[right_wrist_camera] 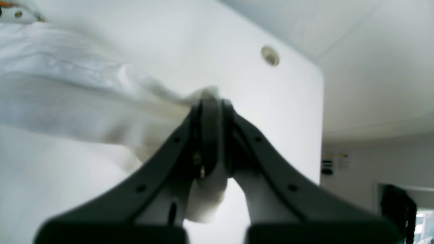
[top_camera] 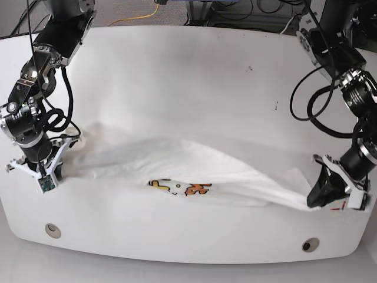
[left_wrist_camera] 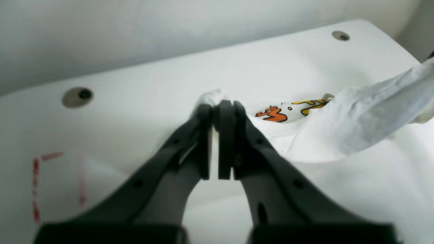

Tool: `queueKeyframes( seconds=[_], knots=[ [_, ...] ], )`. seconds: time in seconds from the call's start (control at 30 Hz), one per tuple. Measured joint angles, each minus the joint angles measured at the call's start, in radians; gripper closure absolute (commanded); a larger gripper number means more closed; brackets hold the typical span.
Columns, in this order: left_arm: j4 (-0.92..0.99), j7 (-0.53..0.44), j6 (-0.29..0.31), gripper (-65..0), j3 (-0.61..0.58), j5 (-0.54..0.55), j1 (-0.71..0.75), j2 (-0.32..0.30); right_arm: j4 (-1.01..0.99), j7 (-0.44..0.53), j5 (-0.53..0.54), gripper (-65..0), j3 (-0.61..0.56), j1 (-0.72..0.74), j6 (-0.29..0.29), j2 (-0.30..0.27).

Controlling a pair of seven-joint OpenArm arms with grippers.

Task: Layout the t-shirt on the table in an organized manner, then fold the t-shirt properly
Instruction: 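Swing the held shirt down and drag it across the table with both grippers, then lay the shirt flat and open both grippers to release the hem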

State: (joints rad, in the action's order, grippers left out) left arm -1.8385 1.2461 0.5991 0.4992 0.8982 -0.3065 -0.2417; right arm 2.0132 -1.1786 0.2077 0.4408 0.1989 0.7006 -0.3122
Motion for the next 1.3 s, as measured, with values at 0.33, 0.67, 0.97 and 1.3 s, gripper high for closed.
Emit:
queueKeyframes(
  seconds=[0.33, 0.67, 0.97, 1.3],
  knots=[
    [-0.002, 0.071, 0.000, 0.0, 0.110, 0.118, 0.260, -0.003, 0.002, 0.014, 0.000, 0.0, 0.066, -0.203, 0.001, 0.047],
    [-0.003, 0.073, 0.000, 0.0, 0.166, 0.154, 0.479, -0.045, 0.003, 0.015, -0.005, 0.0, 0.079, -0.369, 0.000, 0.113],
    [-0.002, 0.071, 0.000, 0.0, 0.203, 0.163, 0.607, -0.090, 0.004, 0.015, -0.001, 0.0, 0.079, -0.476, -0.001, 0.148],
    [0.004, 0.071, 0.041, 0.0, 0.229, 0.158, 0.692, -0.136, 0.002, 0.022, -0.011, 0.0, 0.079, -0.512, -0.001, 0.131]
  ],
)
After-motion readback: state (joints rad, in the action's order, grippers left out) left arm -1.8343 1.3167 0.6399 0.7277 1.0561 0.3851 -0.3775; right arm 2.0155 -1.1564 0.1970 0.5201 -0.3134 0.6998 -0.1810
